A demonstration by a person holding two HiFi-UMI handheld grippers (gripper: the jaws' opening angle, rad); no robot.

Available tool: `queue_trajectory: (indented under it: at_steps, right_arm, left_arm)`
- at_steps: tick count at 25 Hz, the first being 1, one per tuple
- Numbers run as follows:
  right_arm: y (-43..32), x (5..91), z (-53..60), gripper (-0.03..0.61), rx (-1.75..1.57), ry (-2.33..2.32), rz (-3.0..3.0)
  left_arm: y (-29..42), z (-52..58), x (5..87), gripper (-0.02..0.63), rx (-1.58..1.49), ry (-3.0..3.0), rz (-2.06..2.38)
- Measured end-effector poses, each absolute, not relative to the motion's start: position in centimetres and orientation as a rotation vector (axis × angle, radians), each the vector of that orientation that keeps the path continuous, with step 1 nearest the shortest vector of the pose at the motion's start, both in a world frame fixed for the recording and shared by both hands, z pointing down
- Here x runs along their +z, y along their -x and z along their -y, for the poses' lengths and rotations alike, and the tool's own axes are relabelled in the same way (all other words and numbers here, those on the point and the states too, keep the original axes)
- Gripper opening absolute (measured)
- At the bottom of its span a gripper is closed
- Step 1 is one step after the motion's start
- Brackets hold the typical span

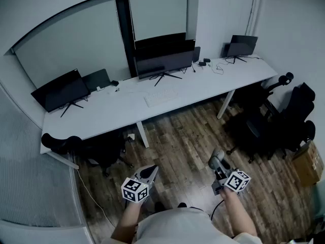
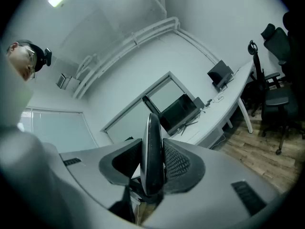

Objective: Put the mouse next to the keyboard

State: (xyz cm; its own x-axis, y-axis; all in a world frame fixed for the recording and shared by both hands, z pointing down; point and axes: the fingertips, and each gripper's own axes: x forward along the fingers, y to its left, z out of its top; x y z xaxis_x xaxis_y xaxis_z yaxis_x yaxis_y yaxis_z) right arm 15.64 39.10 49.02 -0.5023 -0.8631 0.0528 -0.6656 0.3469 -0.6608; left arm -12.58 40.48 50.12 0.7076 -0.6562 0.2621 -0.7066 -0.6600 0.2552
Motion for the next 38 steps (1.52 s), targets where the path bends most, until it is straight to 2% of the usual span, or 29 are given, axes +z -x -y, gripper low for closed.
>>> queue_trajectory:
  at_steps: [38]
  right_arm:
    - [-20.5,50.6,-35.8,0.147,-0.976,1.181,-2.409]
  left_arm:
    - [5.7,-39.9,51.9,0.017,0.222,-2.509,1.172]
